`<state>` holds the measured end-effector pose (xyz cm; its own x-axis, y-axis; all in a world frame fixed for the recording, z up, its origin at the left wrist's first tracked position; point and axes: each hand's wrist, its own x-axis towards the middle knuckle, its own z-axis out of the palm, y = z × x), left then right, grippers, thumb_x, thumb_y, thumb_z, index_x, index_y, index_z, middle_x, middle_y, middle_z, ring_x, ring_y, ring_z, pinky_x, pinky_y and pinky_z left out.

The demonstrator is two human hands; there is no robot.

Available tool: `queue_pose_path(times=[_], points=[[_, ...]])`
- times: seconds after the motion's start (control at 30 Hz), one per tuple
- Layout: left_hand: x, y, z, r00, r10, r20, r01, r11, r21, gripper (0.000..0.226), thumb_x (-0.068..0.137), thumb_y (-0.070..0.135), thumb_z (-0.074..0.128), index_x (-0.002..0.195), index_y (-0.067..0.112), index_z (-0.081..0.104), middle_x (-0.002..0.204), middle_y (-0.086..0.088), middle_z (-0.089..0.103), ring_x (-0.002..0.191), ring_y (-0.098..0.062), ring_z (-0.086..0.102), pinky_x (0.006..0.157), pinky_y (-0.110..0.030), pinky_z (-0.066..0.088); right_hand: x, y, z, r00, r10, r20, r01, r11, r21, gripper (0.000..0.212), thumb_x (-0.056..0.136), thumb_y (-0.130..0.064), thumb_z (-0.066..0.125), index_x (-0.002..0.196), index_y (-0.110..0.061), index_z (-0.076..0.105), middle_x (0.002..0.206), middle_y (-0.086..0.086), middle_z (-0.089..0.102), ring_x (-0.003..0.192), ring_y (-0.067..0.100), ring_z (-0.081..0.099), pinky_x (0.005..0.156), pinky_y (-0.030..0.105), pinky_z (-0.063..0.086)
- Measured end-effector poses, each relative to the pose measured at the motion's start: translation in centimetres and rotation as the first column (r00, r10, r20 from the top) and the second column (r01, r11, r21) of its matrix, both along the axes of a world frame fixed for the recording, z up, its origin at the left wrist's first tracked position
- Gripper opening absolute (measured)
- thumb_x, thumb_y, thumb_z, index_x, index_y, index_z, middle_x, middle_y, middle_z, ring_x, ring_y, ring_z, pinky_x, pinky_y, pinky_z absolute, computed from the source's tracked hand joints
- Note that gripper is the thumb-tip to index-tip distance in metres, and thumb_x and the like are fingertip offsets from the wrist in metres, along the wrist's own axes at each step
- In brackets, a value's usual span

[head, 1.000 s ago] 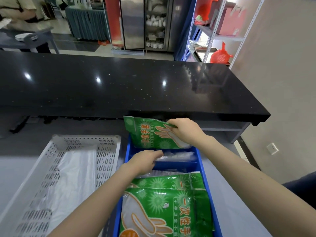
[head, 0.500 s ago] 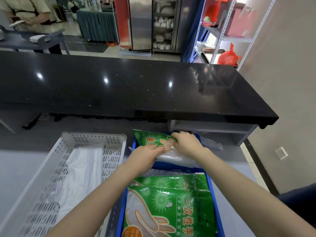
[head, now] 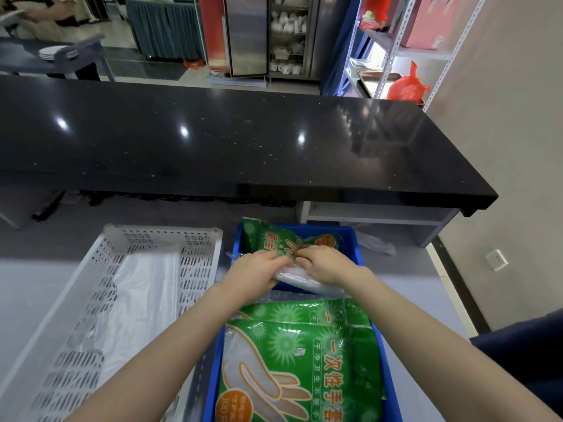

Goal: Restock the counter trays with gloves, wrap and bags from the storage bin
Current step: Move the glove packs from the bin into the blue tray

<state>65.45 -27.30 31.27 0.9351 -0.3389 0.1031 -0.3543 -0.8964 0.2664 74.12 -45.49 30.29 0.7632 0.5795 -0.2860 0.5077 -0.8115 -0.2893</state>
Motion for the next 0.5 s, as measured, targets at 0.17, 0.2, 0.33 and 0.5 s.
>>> queue_pose_path(times=[0.17,0.2,0.33,0.5], points=[[-1.0,0.8,0.4,0.995,0.026,0.094,-0.026,1.000,0.001,0.040,0.087,0.012,0.055,0.124,0.026,0.054,0.114,0.003,0.063,0.101,-0.021,0.057,0.076,-0.036,0.048,-2.0,-0.1,1.8,0.991,-0.051,0.126,0.015,0.962,0.273,0.040,0.098,-0.040,0.041,0.128,-0.020,0.057,0.129,0.000,0.058,0.117,0.018,0.052,0.099,0.035,0.042],[-1.3,1.0,0.7,0.993,0.038,0.108,-0.038,0.999,0.002,0.039,0.087,0.013,0.056,0.124,0.026,0.055,0.111,0.002,0.063,0.099,-0.021,0.057,0.074,-0.036,0.048,-2.8,-0.1,2.3,0.990,-0.038,0.134,-0.007,0.948,0.318,0.041,0.097,-0.041,0.043,0.129,-0.020,0.056,0.130,0.000,0.057,0.118,0.016,0.051,0.101,0.035,0.042],[-2.2,2.2,1.5,0.986,0.098,0.133,-0.098,0.995,-0.006,0.037,0.087,0.016,0.055,0.123,0.025,0.055,0.103,0.000,0.062,0.095,-0.023,0.058,0.069,-0.037,0.049,-6.1,-0.9,4.0,0.942,0.044,0.331,-0.159,0.931,0.328,0.045,0.091,-0.046,0.055,0.129,-0.022,0.055,0.129,-0.003,0.054,0.118,0.015,0.049,0.100,0.034,0.042],[-3.5,3.7,1.4,0.980,0.141,0.142,-0.143,0.990,-0.001,0.039,0.086,0.012,0.053,0.121,0.027,0.056,0.099,0.001,0.061,0.094,-0.021,0.056,0.060,-0.032,0.041,-10.7,-1.5,3.8,0.942,0.169,0.290,-0.238,0.946,0.221,0.075,0.075,-0.058,0.065,0.138,-0.027,0.039,0.131,-0.004,0.043,0.118,0.014,0.043,0.103,0.030,0.039]])
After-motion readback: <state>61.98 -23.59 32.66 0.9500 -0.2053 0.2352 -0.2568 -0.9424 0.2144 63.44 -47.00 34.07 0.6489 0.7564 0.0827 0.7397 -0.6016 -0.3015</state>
